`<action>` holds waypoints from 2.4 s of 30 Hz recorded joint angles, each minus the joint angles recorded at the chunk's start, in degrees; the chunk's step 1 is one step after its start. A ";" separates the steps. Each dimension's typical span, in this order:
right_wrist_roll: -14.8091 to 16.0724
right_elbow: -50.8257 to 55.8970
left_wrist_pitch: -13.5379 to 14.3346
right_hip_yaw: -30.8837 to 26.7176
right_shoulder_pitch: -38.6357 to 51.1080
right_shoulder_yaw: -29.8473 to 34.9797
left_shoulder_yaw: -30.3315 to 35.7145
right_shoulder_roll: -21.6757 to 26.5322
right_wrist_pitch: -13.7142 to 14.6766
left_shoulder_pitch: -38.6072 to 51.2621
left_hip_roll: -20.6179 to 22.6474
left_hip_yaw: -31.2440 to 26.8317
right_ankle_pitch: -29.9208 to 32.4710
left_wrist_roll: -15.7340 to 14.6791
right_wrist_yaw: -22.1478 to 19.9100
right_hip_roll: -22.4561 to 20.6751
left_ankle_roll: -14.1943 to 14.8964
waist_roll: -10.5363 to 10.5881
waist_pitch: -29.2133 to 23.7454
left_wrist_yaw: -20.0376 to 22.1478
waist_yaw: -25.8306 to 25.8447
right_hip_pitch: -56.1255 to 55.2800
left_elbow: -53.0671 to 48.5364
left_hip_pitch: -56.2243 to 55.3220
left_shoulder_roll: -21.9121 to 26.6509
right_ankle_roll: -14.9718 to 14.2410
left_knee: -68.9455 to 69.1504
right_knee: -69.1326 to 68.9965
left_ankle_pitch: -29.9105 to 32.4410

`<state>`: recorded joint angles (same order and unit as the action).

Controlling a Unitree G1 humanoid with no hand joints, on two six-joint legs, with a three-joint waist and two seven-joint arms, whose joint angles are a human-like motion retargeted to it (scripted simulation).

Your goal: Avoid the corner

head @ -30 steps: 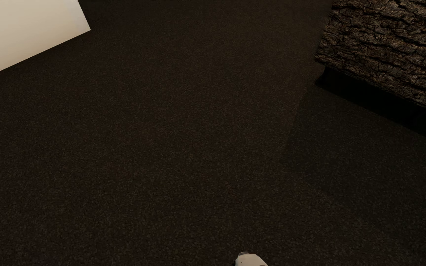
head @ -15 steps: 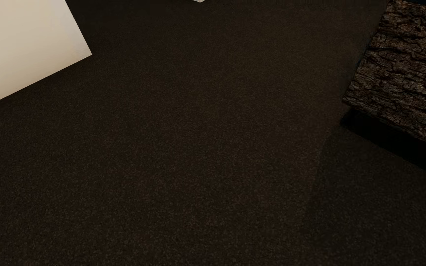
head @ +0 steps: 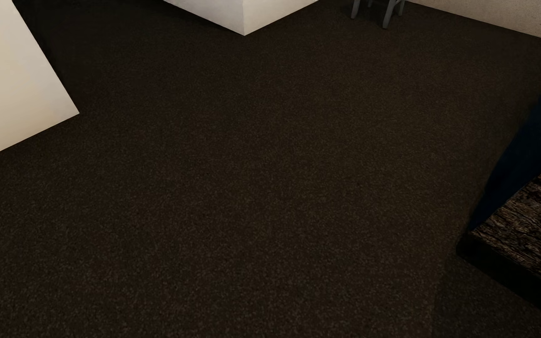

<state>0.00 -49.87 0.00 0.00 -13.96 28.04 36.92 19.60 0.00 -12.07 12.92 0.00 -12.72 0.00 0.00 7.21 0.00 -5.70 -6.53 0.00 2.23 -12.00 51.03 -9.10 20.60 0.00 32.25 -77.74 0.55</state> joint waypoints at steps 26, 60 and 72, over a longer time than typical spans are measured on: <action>0.00 1.14 0.00 0.00 -2.05 -7.17 3.63 1.70 0.00 -6.83 0.39 0.00 8.23 0.00 0.00 0.95 0.00 -2.10 1.79 0.00 -2.59 9.35 2.46 -6.44 1.37 0.00 3.78 4.37 5.93; 0.00 0.19 0.00 0.00 -6.93 -0.62 -7.66 2.09 0.00 1.07 -2.13 0.00 -1.08 0.00 0.00 -0.27 0.00 2.83 -0.38 0.00 8.76 -10.09 -9.86 16.08 2.00 0.00 -6.65 26.95 -13.84; 0.00 -5.66 0.00 0.00 -3.85 -0.92 -1.81 0.41 0.00 0.71 -9.33 0.00 -1.82 0.00 0.00 -6.57 0.00 4.52 2.33 0.00 5.66 2.03 -0.77 3.51 -0.72 0.00 47.52 35.89 4.17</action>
<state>0.00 -55.53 0.00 0.00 -17.81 27.13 35.10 20.00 0.00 -11.36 3.59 0.00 -14.54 0.00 0.00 0.63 0.00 -1.18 -4.19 0.00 7.89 -9.97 50.26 -5.59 19.89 0.00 79.76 -41.86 4.72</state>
